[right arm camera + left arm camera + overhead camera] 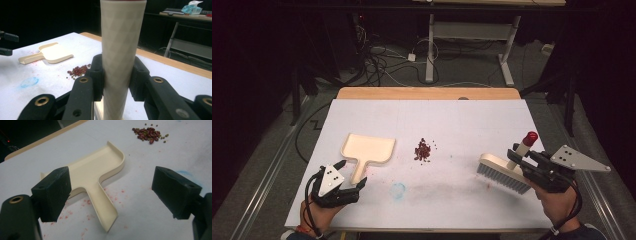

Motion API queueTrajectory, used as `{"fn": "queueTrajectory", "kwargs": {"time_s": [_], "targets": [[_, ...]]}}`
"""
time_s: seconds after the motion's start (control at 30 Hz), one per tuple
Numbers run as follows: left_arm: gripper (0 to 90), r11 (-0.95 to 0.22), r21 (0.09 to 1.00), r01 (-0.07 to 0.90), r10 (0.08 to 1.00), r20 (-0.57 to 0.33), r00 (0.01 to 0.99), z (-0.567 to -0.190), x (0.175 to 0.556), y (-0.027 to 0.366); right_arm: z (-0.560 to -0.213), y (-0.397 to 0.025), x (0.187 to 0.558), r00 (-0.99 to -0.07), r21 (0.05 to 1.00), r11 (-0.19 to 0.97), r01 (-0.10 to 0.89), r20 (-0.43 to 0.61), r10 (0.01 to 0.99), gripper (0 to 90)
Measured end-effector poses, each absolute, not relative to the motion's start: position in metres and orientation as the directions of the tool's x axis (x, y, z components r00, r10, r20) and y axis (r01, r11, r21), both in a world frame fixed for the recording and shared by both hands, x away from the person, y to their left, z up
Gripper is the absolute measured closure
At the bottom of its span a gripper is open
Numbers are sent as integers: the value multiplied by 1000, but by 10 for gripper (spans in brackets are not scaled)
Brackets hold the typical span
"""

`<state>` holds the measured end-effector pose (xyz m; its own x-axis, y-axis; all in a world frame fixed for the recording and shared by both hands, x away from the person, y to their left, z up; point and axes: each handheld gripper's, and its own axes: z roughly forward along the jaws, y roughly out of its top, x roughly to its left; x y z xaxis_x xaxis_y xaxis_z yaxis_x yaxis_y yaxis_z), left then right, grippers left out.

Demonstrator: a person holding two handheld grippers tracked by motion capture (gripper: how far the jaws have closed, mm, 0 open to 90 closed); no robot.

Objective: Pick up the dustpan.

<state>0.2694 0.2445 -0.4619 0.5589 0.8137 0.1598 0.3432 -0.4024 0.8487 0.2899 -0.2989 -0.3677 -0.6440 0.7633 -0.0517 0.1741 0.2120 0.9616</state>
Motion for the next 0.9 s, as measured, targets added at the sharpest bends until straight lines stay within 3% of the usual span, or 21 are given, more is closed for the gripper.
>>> {"fn": "queueTrajectory", "kwargs": {"time_s": [0.3, 0.57, 0.9], "targets": [[155, -417, 828, 374, 810, 151, 567, -467, 273, 242, -366, -299, 293, -643, 963, 205, 173, -47, 764, 699], [161, -421, 781, 461, 818, 107, 565, -468, 279, 244, -370, -293, 296, -663, 959, 224, 175, -53, 747, 698], [196, -309, 653, 692, 898, -40, 438, -479, 320, 248, -372, -292, 299, -661, 954, 240, 180, -63, 748, 699]]}}
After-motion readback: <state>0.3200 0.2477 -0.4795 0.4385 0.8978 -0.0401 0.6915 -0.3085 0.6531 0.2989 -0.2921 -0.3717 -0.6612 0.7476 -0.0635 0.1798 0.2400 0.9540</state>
